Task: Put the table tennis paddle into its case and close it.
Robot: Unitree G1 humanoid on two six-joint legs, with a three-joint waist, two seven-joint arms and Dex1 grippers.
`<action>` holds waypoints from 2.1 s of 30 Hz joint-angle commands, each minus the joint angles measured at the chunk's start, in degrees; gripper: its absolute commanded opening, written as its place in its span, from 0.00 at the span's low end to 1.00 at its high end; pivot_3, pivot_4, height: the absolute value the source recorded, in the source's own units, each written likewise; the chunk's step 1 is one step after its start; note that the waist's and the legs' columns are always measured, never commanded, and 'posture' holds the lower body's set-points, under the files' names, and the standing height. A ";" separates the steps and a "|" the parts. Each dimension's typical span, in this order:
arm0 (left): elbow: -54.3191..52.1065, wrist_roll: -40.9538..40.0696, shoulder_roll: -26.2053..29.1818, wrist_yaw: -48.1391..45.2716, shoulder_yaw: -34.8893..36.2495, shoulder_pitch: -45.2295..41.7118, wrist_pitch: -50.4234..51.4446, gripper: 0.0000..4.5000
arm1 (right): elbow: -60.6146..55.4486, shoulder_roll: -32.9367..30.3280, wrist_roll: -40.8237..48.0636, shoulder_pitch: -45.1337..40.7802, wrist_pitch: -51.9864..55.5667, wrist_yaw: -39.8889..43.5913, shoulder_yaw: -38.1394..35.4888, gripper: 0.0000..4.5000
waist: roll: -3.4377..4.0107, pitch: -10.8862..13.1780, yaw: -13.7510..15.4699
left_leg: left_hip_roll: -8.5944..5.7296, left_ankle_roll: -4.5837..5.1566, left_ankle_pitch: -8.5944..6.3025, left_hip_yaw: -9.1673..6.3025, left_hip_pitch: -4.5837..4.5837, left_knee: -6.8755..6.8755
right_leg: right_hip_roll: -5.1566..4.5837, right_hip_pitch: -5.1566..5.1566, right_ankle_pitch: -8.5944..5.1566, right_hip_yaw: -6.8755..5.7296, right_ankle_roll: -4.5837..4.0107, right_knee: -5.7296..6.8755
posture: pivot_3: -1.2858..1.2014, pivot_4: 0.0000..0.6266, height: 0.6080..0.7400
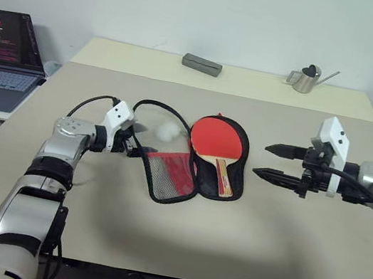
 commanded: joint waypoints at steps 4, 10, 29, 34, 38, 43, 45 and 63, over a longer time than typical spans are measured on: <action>-1.13 -1.53 -2.60 -4.01 0.32 -6.12 -0.63 1.00 | -1.92 -2.44 1.94 0.88 0.13 -1.12 -5.22 0.81 | 0.00 0.00 0.06 | -0.02 0.00 0.00 0.01 0.01 0.00 | 0.00 0.04 0.00 0.01 0.00 -0.01 | 0.52 0.24 1.00; 2.43 -0.20 -10.12 -5.55 -1.31 -11.12 -1.89 1.00 | -3.58 -3.18 3.53 2.57 0.88 -2.52 -6.75 0.81 | 0.00 0.00 0.37 | -0.05 0.00 0.00 0.01 0.01 0.04 | 0.00 0.12 0.00 -0.03 0.01 -0.04 | 0.52 0.24 1.00; 16.76 5.55 -23.02 -0.92 -3.92 -15.27 -10.10 1.00 | -5.93 -3.13 8.52 3.57 3.68 -8.24 -9.16 0.81 | 0.00 0.00 0.38 | -0.05 0.00 0.00 0.00 0.04 0.05 | 0.08 0.18 0.00 -0.01 0.01 -0.06 | 0.52 0.24 1.00; 5.91 -2.07 -19.65 -10.45 0.41 -14.67 -5.60 1.00 | -3.32 0.38 8.77 0.78 4.98 -11.52 -6.42 0.81 | 0.00 0.00 0.20 | -0.02 -0.02 0.01 -0.02 0.04 0.03 | 0.11 0.17 0.00 -0.03 0.01 -0.04 | 0.52 0.24 1.00; -5.37 -5.44 -14.86 -12.53 1.93 -11.74 -0.59 1.00 | -0.37 2.61 9.14 -0.65 6.53 -13.23 -4.82 0.81 | 0.02 -0.01 -0.01 | 0.00 -0.02 0.01 0.00 0.06 0.03 | 0.11 0.18 0.00 -0.01 0.01 -0.04 | 0.52 0.24 1.00; -22.83 -10.25 -6.18 -14.82 3.51 -6.07 9.66 1.00 | 5.11 5.68 7.62 -3.26 7.56 -14.57 -1.54 0.81 | 0.04 -0.02 -0.45 | 0.03 -0.02 0.02 -0.09 0.11 0.05 | 0.09 0.19 0.00 0.01 0.01 0.00 | 0.52 0.24 1.00; -28.98 -11.18 -2.63 -15.07 3.33 -3.02 12.87 1.00 | 7.48 6.54 6.54 -4.36 7.36 -14.65 0.07 0.81 | 0.05 -0.02 -0.46 | 0.04 -0.02 0.02 -0.20 0.11 0.04 | 0.09 0.20 0.00 0.00 0.00 0.00 | 0.52 0.24 1.00; -46.64 -17.44 6.28 -8.07 5.76 8.20 22.50 1.00 | 42.18 24.63 -11.89 -16.63 0.86 -28.07 5.27 1.00 | 0.06 -0.02 -0.39 | 0.02 -0.01 0.02 -0.26 0.12 0.05 | 0.03 0.18 0.00 0.00 0.00 -0.01 | 0.52 0.24 1.00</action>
